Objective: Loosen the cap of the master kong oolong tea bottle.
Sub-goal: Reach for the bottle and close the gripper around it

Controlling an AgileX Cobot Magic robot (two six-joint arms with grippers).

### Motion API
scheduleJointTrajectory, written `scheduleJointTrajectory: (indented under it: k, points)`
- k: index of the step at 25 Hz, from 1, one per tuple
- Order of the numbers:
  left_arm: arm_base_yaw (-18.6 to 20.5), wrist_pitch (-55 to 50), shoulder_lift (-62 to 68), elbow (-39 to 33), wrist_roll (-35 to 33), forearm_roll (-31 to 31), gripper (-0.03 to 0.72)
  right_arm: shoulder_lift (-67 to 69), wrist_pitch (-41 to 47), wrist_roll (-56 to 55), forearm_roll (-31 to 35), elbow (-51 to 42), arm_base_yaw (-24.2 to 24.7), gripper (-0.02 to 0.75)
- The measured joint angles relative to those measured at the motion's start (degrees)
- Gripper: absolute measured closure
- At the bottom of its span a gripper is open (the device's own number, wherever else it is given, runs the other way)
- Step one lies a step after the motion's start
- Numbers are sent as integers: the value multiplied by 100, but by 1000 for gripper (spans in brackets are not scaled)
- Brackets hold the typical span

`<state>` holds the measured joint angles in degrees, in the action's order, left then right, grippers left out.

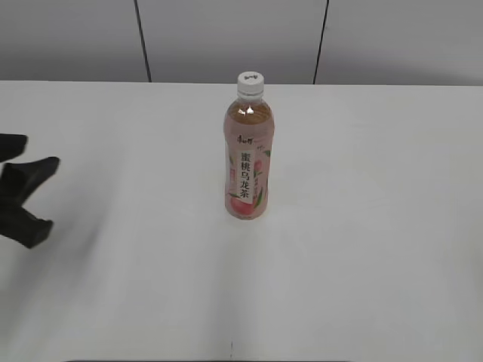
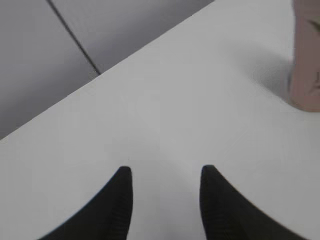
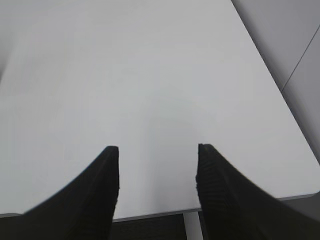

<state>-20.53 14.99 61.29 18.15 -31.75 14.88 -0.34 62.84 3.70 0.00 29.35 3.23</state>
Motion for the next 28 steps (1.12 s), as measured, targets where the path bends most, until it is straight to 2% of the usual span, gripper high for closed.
scheduleJointTrajectory:
  k: [2,5,7,12,15,21,28]
  points:
    - [-396,621,641,0,104,-97,403,0,0,0,0,0,0,355]
    - [-694,1238,1461,0,585,-162,405,0,0,0,0,0,0,355]
    - [-750,1585,1861,0,1098,-374,405,0,0,0,0,0,0,355]
    - [-756,3110,2658,0,2532,-1741,415,0,0,0,0,0,0,355]
    - [-759,3889,3195,5,3098,-2110,439,0,0,0,0,0,0,355]
    - [-759,5100,4155,10,3296,-2557,443,0,0,0,0,0,0,355]
    - [-759,5275,4496,10,3307,-2886,443,0,0,0,0,0,0,355]
